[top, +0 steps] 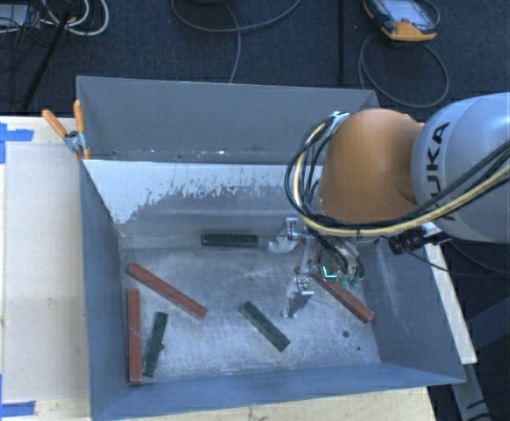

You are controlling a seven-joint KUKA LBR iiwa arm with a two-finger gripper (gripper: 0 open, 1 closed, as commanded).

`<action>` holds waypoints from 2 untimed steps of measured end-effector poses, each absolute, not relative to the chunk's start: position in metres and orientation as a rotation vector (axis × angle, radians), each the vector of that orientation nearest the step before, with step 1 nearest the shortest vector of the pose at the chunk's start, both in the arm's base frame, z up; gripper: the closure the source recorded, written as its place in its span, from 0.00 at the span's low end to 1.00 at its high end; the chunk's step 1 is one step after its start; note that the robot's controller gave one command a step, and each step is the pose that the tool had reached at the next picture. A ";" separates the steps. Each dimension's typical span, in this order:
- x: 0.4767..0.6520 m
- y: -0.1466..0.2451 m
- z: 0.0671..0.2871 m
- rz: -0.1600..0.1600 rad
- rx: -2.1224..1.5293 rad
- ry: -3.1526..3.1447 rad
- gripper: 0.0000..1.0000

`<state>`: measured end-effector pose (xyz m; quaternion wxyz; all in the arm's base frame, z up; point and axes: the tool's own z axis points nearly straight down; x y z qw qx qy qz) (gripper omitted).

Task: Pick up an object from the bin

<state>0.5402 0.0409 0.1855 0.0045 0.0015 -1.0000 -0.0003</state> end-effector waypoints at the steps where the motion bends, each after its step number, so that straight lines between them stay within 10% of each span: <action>1: 0.542 0.041 0.189 -0.002 0.003 -3.140 0.00; 2: 0.525 0.036 0.128 -0.002 -0.085 -3.144 0.00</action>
Offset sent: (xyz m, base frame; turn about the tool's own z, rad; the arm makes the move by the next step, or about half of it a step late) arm -0.0312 -0.0099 -0.1155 0.1062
